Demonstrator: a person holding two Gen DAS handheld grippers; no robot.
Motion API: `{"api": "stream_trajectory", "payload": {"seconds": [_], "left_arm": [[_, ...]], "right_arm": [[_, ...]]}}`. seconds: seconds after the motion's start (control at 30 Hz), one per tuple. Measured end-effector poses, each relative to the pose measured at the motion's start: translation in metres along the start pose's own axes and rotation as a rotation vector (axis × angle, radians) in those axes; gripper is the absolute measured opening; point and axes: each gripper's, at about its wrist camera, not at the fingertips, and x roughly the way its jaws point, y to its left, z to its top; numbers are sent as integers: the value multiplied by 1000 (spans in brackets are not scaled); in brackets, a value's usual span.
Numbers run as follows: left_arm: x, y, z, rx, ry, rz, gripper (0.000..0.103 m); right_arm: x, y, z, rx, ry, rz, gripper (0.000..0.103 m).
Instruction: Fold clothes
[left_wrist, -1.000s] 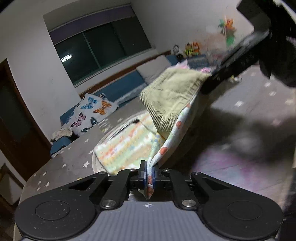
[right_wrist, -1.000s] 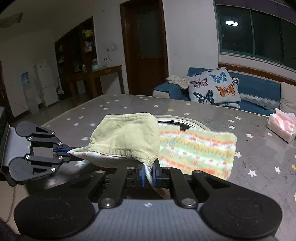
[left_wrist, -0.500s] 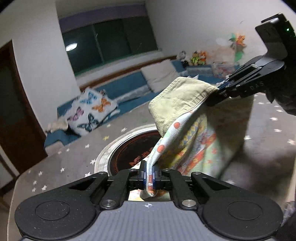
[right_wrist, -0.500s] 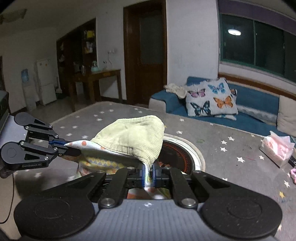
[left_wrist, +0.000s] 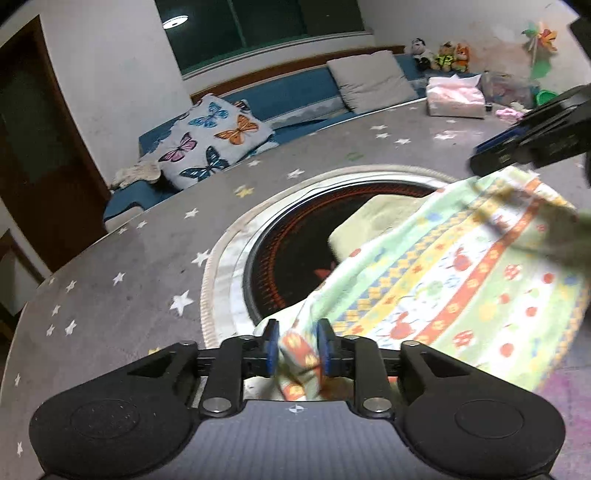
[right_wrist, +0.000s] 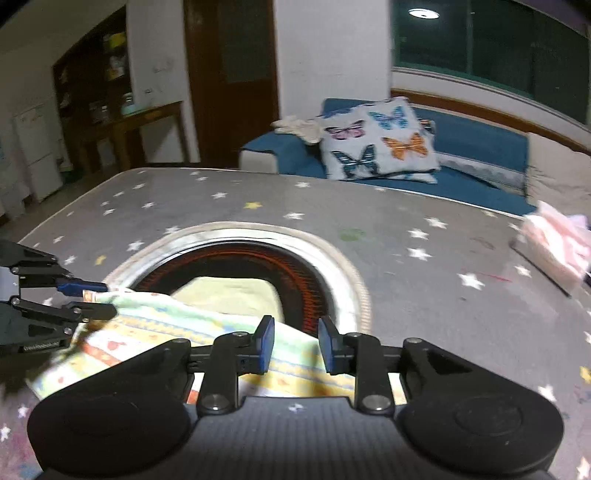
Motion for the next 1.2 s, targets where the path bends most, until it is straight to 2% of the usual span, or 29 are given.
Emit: {"api": "stream_trajectory", "payload": {"seconds": [0.13,0.27,0.4,0.53,0.77,0.8,0.87,0.93,1.1,1.2], "left_arm": [[-1,4,1,-31,1,28,41],[-2,7,2,-62,1,56,42],[-9,8,11,-87,-17,52,42],[-14,4,20,-91,-41,40,56],[-15,3,16,-133,-35,25,57],[-16,4,12,-139,-33,27,57],[-22,7,3,-147,-32,22,57],[-27,11,-7,-156,-30,15,57],[-30,18,-20,-182,-17,-15,56],[-23,20,-18,-197,-3,-40,55]], "right_arm": [[-23,-9,-12,8,-13,-6,25],[-25,-14,-26,24,27,9,25],[-10,-31,-38,87,76,-19,25],[-11,-43,-37,120,75,-36,26],[1,-52,-37,191,91,6,25],[1,-52,-38,193,88,3,23],[1,-52,-39,201,82,-1,10],[-1,-51,-39,210,75,-2,7],[-2,-50,-38,211,69,-10,7],[-1,-51,-37,221,69,-11,13]]}}
